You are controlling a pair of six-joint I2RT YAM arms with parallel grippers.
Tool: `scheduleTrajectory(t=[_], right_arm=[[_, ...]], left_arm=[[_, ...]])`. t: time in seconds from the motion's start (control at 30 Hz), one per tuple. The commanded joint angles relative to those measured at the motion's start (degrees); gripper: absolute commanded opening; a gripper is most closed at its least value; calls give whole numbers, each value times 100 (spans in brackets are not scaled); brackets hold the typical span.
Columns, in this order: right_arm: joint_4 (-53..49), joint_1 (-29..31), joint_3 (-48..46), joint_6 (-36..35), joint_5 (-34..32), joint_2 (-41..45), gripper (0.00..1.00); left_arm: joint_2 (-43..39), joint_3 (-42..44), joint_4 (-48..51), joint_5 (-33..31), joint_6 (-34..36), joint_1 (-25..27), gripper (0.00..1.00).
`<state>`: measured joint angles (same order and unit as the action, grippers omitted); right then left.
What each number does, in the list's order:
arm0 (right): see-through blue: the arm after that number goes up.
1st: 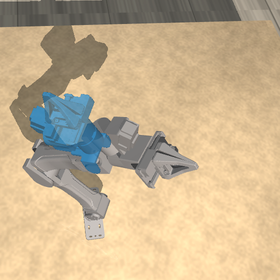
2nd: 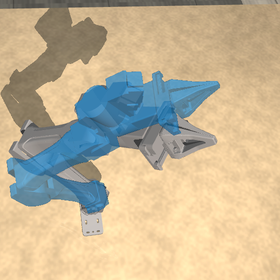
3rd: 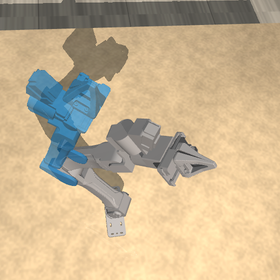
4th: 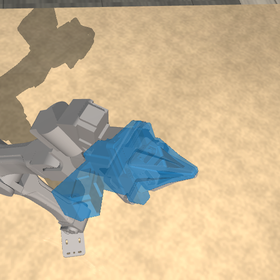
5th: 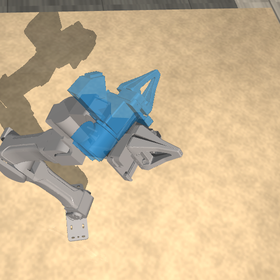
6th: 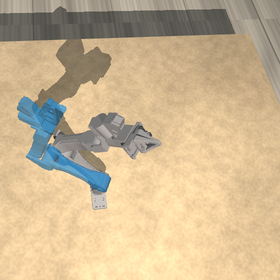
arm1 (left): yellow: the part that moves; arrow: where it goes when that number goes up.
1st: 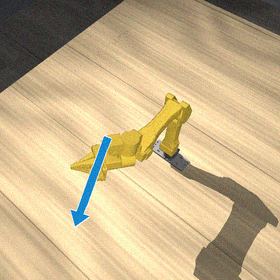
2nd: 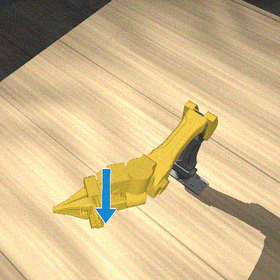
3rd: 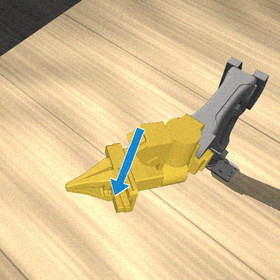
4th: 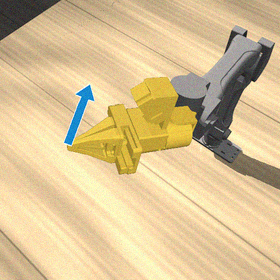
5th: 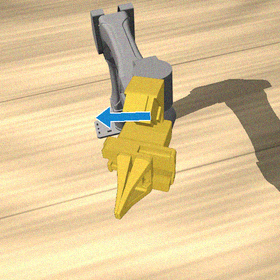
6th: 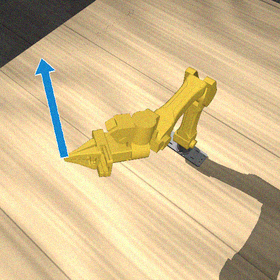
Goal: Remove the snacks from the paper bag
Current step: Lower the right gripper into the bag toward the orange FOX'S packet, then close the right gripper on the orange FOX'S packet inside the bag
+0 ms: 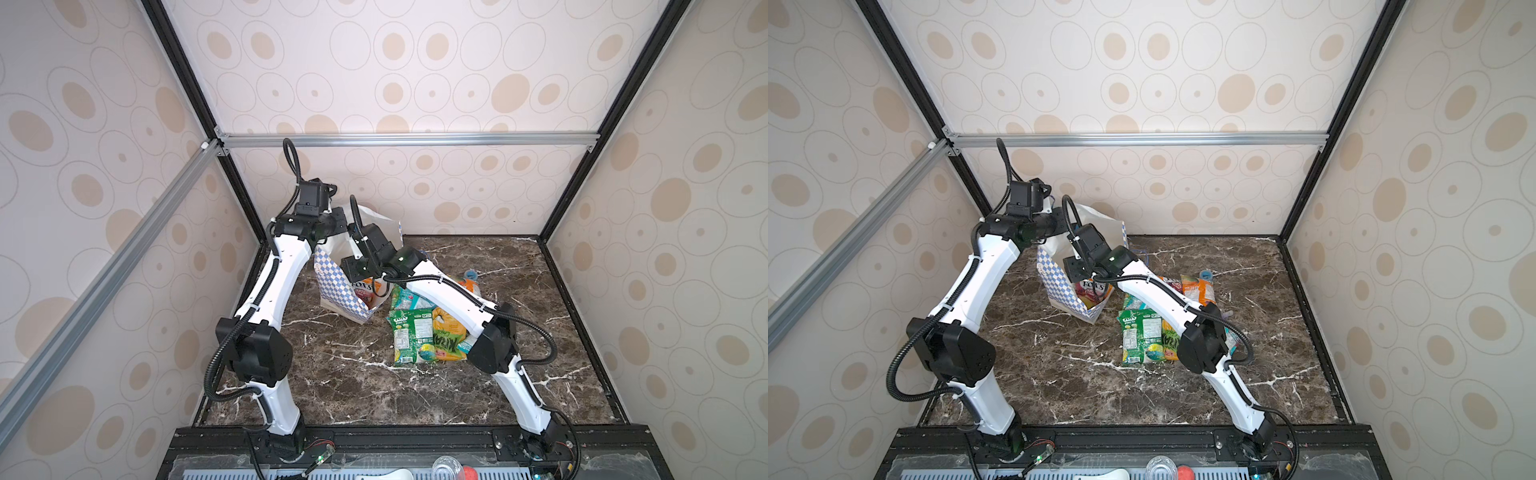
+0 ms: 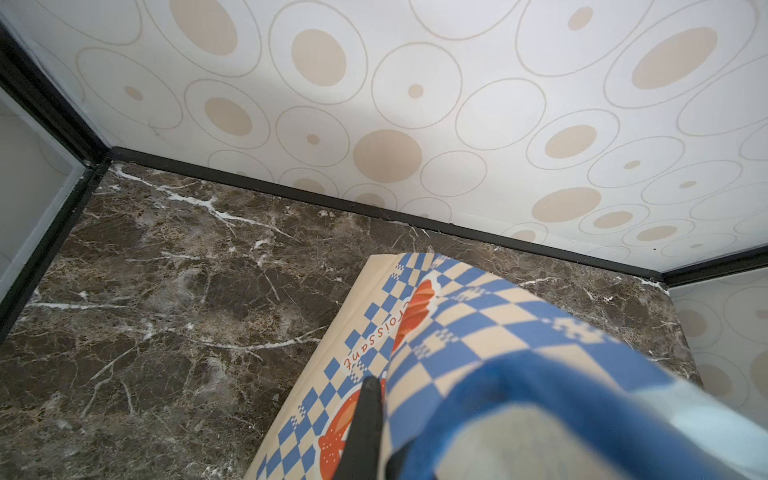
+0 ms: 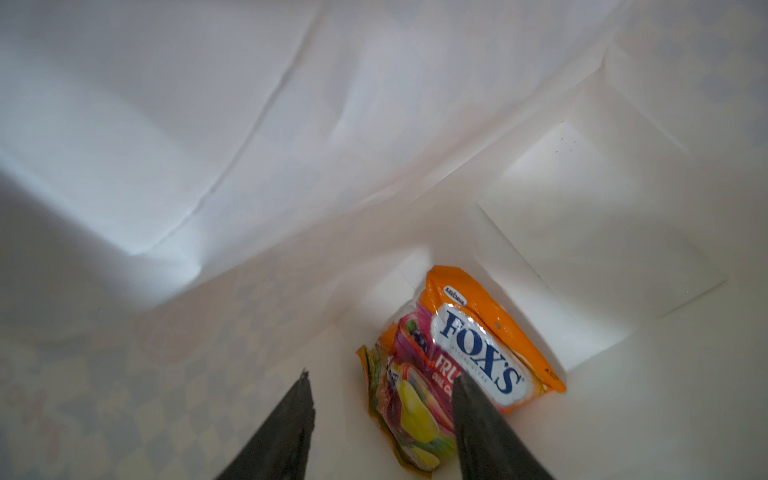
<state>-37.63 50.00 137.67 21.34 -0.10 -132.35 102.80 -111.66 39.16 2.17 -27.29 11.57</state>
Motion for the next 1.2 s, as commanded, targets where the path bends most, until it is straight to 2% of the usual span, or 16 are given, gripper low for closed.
scheduleTrajectory(t=[0.0,0.17,0.43,0.57,0.67,0.87,1.07,1.17], right_arm=[[-270,-17,83,420,322,-209,57],[-540,-23,10,945,353,-455,61],[-489,-38,-43,836,-1,-653,67],[-174,-60,-195,819,-245,-831,76],[136,-78,-292,755,-285,-1006,88],[375,-80,-476,450,-274,-1178,100],[642,-129,-992,578,20,-1327,100],[641,-148,-975,623,152,-1568,100]], left_arm=[[-71,-280,-56,203,-237,24,0],[-190,73,-352,546,-441,20,0],[-191,118,-365,784,-424,41,0],[-217,207,-443,904,-444,64,0],[-295,487,-681,1037,-387,64,0],[-350,768,-867,1063,-123,64,0],[-483,1135,-1438,1804,4,81,0],[-590,1442,-1755,1755,-35,99,0]])
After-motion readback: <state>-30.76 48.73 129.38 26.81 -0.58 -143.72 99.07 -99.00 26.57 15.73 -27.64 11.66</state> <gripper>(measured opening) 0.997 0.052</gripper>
